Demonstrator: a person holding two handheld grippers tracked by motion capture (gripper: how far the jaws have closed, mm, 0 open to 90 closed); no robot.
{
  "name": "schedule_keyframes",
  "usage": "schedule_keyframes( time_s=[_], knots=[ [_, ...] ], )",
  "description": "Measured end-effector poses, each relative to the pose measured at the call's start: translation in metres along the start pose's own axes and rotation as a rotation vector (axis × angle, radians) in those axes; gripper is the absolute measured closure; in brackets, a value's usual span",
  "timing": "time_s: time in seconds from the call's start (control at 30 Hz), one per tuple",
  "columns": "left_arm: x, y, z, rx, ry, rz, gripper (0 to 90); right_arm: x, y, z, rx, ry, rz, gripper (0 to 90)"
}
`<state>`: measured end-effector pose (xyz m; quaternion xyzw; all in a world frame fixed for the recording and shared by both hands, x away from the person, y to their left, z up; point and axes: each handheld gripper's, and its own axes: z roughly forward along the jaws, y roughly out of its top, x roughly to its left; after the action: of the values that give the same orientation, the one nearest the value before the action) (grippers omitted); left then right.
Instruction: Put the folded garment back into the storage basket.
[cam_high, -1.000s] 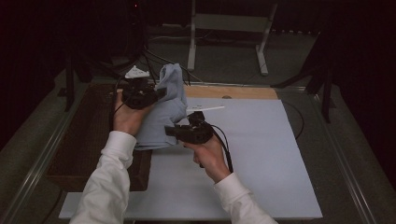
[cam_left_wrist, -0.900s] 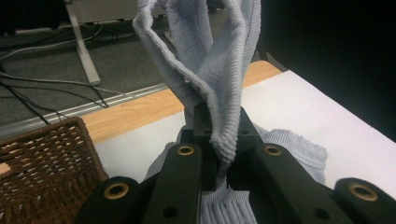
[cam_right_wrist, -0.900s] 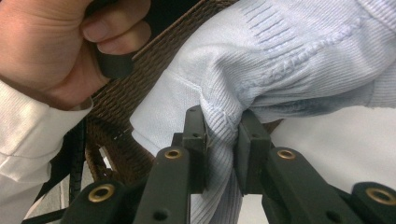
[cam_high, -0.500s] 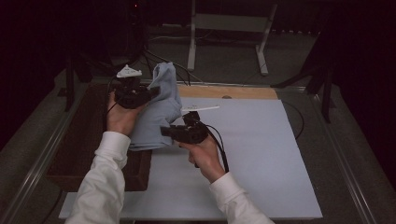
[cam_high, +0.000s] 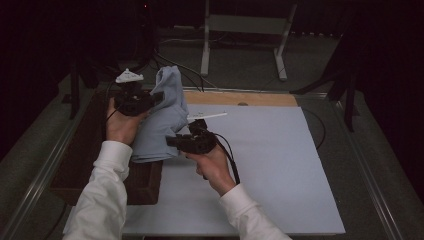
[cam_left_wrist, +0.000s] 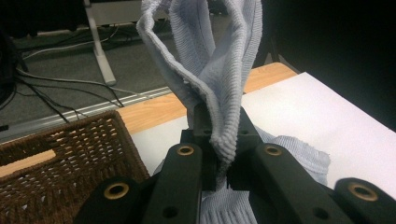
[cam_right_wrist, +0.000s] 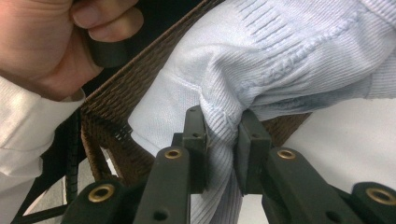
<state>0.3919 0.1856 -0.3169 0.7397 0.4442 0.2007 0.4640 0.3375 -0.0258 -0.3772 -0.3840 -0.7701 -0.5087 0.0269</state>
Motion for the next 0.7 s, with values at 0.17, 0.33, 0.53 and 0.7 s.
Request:
schedule_keyframes(
  time_s=[0.17,0.33,0.53,0.7],
  knots=[
    [0.004,-0.001,-0.001,0.001,0.001,-0.008,85.8,0.001,-0.001,0.003,0.006,0.000,0.002,77.3],
    [0.007,-0.002,-0.002,0.003,0.003,-0.010,85.8,0.003,-0.001,0.007,0.011,0.001,0.001,77.3],
    [0.012,-0.004,-0.004,0.001,0.005,-0.013,85.7,0.005,-0.002,0.011,0.016,0.002,-0.004,77.3],
    [0.017,-0.006,-0.006,0.003,0.009,-0.019,85.7,0.008,-0.002,0.015,0.025,0.003,-0.007,77.3]
  ],
)
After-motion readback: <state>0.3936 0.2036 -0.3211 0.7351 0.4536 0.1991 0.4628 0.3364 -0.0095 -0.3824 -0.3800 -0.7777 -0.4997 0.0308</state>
